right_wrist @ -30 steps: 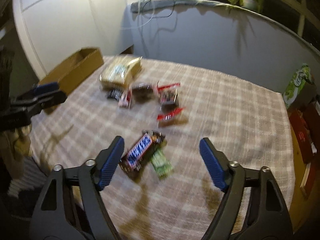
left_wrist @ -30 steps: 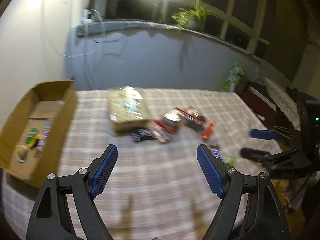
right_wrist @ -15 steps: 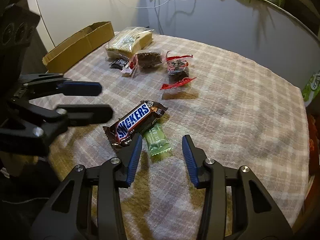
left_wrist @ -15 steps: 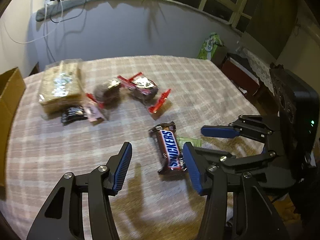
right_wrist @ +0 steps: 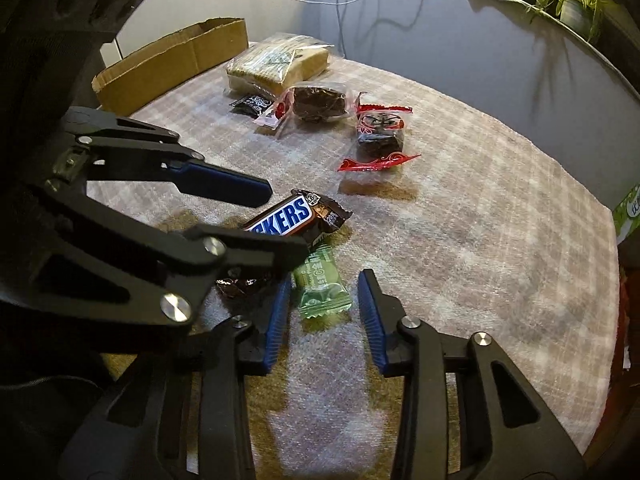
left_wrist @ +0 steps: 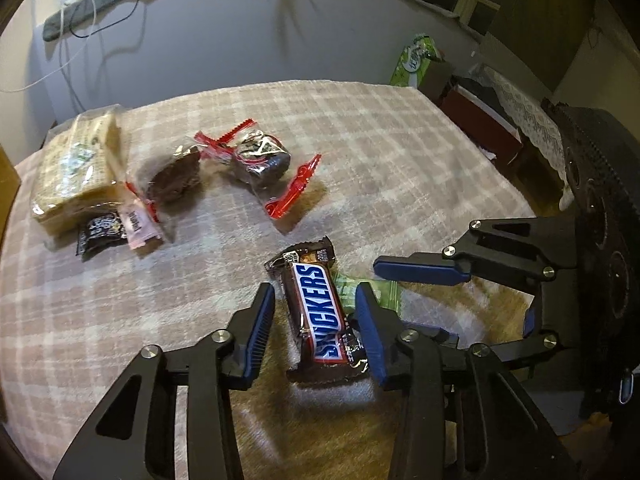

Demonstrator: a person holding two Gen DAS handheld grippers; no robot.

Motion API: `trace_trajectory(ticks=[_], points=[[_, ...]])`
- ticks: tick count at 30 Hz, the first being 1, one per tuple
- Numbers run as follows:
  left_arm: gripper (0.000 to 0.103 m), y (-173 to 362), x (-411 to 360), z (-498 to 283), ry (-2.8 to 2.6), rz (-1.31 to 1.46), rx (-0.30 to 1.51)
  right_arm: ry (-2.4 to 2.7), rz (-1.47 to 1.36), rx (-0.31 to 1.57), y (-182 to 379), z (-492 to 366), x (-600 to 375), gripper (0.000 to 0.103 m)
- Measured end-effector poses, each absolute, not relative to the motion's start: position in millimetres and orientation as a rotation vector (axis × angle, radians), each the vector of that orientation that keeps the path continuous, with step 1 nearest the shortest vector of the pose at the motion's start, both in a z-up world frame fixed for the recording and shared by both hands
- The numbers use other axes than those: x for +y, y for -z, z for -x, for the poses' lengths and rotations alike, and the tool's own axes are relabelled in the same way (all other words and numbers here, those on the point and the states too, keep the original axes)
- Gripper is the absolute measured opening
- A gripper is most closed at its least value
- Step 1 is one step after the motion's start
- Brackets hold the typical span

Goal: Organize snacks
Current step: 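Grasp a Snickers bar with the left tool while the right tool grasps the green packet, then carry the Snickers bar and green packet into the box and open both tools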

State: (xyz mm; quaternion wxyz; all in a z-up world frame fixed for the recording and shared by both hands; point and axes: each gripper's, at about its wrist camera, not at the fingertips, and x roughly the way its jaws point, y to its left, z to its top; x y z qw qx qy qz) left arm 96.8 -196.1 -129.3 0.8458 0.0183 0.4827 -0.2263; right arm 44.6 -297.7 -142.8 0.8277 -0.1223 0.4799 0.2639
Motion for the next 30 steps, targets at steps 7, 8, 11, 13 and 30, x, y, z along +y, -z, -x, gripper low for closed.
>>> trace_trajectory(ticks=[7, 8, 11, 13, 30], points=[[0.027, 136, -189, -105, 0.461, -0.013, 1.040, -0.558, 0.276, 1.021, 144, -45, -297, 0.029], [0.027, 136, -187, -105, 0.457, -0.013, 1.039, -0.556, 0.279, 1.020, 144, -44, -297, 0.027], [0.027, 136, -181, -105, 0.449, -0.012, 1.035, -0.554, 0.282, 1.023, 143, -45, -297, 0.024], [0.027, 136, -178, -104, 0.445, -0.010, 1.031, -0.549, 0.278, 1.024, 144, -46, -296, 0.023], [0.027, 119, -149, -92, 0.412, 0.049, 0.963, -0.502, 0.161, 0.972, 125, -47, -301, 0.022]])
